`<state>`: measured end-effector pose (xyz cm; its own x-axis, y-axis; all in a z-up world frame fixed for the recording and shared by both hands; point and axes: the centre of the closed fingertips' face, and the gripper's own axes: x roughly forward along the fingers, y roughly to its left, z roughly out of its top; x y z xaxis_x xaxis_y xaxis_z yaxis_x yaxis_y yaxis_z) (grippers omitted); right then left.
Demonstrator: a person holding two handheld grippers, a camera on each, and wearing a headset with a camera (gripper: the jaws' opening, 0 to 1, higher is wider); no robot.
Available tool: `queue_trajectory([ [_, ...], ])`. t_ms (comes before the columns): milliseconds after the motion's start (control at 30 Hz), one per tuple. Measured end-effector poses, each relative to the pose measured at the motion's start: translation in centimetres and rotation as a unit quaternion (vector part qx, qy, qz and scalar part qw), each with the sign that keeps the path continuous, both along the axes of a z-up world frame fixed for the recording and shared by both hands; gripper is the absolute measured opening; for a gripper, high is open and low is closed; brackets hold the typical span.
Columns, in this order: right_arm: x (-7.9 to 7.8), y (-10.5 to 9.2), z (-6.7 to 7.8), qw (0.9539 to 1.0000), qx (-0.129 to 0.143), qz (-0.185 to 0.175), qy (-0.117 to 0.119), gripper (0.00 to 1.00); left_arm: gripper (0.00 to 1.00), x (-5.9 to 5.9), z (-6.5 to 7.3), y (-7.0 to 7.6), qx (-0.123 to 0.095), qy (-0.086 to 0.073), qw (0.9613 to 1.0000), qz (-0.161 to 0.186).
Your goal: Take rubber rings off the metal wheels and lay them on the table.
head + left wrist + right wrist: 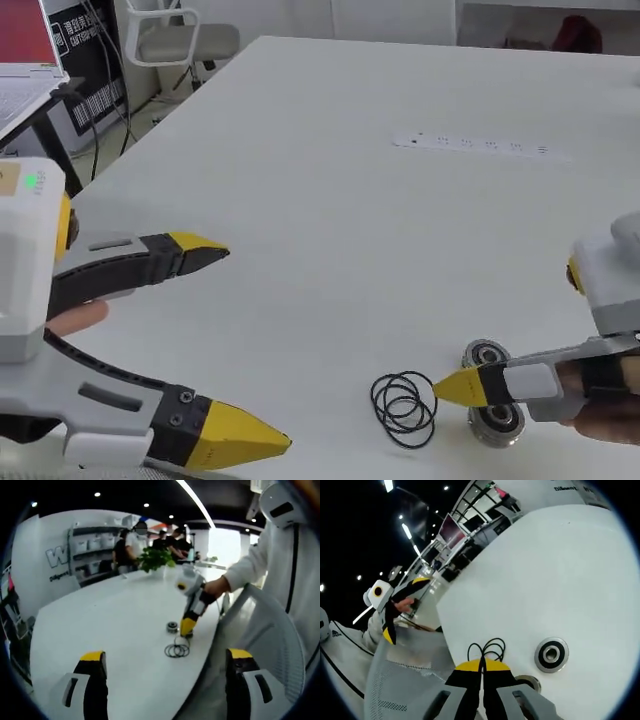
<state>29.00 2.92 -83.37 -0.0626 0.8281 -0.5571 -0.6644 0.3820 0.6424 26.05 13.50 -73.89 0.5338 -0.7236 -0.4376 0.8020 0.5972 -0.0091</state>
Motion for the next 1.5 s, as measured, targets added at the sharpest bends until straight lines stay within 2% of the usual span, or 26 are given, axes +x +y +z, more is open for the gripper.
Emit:
queue_trajectory([
  [200, 0.3, 0.3, -1.0, 0.9999, -0.011, 0.006, -0.001, 0.00, 1.00, 0.1, -0.4, 0.4, -0.001, 0.010, 0.9999, 0.010],
  [367, 0.3, 0.3, -1.8, 0.9997, -0.021, 0.010, 0.003, 0.00, 0.97, 0.1, -0.6, 0.5, -0.002, 0.011, 0.9999, 0.009],
  [433, 0.5, 0.2, -2.1, 0.9996, -0.025, 0.010, 0.001, 0.00, 0.97, 0.3, -1.0, 0.5, -0.001, 0.018, 0.9997, 0.014],
  [633, 0.3, 0.2, -2.2, 0.9992, -0.033, 0.021, -0.003, 0.00, 0.97, 0.3, -1.0, 0.4, -0.002, 0.020, 0.9997, 0.011],
  [867, 0.6, 0.2, -2.3, 0.9984, -0.044, 0.028, -0.023, 0.00, 0.95, 0.3, -1.3, 0.3, 0.002, 0.028, 0.9996, 0.006],
  [1167, 0.9, -0.2, -2.5, 0.9960, -0.060, 0.043, -0.051, 0.00, 0.95, 0.4, -1.4, 0.4, 0.003, 0.029, 0.9996, 0.006],
  [1500, 0.9, 0.1, -2.6, 0.9946, -0.063, 0.053, -0.063, 0.01, 0.95, 0.3, -1.3, 0.6, 0.005, 0.026, 0.9996, 0.006],
])
